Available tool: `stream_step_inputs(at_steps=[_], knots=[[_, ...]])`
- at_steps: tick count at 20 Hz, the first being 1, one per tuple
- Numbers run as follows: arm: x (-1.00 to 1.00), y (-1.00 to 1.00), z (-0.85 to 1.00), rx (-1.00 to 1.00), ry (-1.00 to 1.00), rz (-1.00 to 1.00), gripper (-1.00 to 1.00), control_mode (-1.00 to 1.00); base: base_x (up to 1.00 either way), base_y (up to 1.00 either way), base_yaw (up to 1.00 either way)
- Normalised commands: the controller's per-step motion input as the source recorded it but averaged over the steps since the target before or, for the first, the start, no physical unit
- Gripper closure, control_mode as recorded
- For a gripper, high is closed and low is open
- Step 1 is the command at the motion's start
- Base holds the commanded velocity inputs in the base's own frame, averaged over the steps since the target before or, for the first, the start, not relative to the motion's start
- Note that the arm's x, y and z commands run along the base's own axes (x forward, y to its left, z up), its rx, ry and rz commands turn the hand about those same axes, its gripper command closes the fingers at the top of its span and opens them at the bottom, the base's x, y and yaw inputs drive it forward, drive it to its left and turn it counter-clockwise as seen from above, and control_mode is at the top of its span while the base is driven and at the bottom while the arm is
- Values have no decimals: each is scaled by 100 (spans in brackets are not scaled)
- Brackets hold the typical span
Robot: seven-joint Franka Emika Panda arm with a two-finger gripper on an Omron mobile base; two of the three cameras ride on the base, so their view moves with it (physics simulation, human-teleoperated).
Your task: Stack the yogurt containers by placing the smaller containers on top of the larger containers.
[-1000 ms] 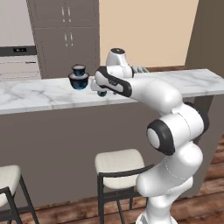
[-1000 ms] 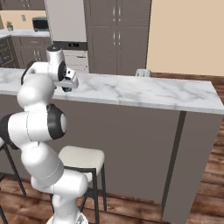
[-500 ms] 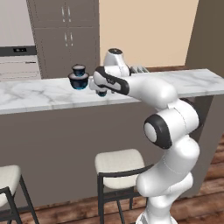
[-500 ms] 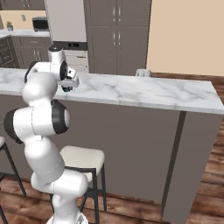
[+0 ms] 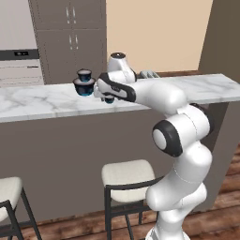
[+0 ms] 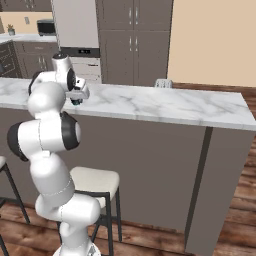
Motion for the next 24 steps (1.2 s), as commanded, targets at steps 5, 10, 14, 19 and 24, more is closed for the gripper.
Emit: stream_step_inputs(at_steps=[5,10,14,19,24], knots=[[14,0,-12,-6,0,0,-100,-100,0,0,0],[16,0,-2,-2,0,0,-100,-100,0,0,0],[18,0,0,0,0,0,-100,-100,0,0,0],[18,0,0,0,0,0,-100,-100,0,0,0],[11,0,0,0,0,0,-100,-100,0,0,0]])
